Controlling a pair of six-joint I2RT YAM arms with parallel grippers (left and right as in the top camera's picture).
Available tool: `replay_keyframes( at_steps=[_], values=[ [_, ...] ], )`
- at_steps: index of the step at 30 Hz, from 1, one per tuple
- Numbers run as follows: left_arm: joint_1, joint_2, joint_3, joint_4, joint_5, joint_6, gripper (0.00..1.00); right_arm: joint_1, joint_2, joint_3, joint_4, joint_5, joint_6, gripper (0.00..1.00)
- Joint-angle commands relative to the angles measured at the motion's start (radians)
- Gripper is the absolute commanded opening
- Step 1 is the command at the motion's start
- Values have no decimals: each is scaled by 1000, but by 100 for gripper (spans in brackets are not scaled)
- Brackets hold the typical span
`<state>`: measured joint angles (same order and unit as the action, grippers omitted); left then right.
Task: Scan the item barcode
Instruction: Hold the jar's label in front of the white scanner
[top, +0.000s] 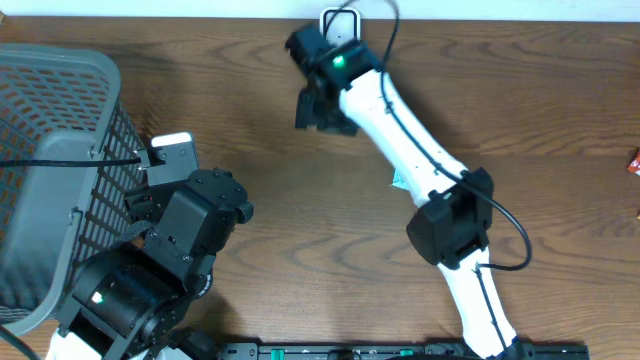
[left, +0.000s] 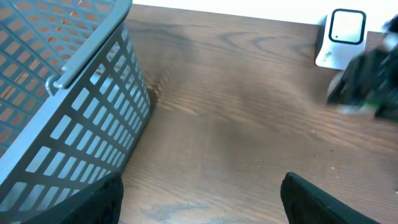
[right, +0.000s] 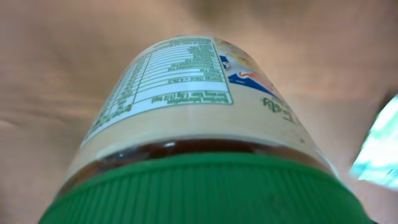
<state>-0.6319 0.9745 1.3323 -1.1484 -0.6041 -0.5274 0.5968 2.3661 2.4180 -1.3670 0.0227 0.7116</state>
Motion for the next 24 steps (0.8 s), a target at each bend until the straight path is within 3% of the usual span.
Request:
replay_keyframes(
  at_steps=[1,9,14,24],
  values=[
    [2,-2,0,-3,-5,-10,81,-25,-6,105,50,162,-162,51],
    [2,-2,0,-3,-5,-10,82,-33,-5,90,364,426,-342,50],
    [2,-2,0,-3,-5,-10,81,-34,-5,64,541,534,-358,50],
    [2,-2,0,-3,-5,-10,81,-43,-5,58,629,563,-357,48]
  ],
)
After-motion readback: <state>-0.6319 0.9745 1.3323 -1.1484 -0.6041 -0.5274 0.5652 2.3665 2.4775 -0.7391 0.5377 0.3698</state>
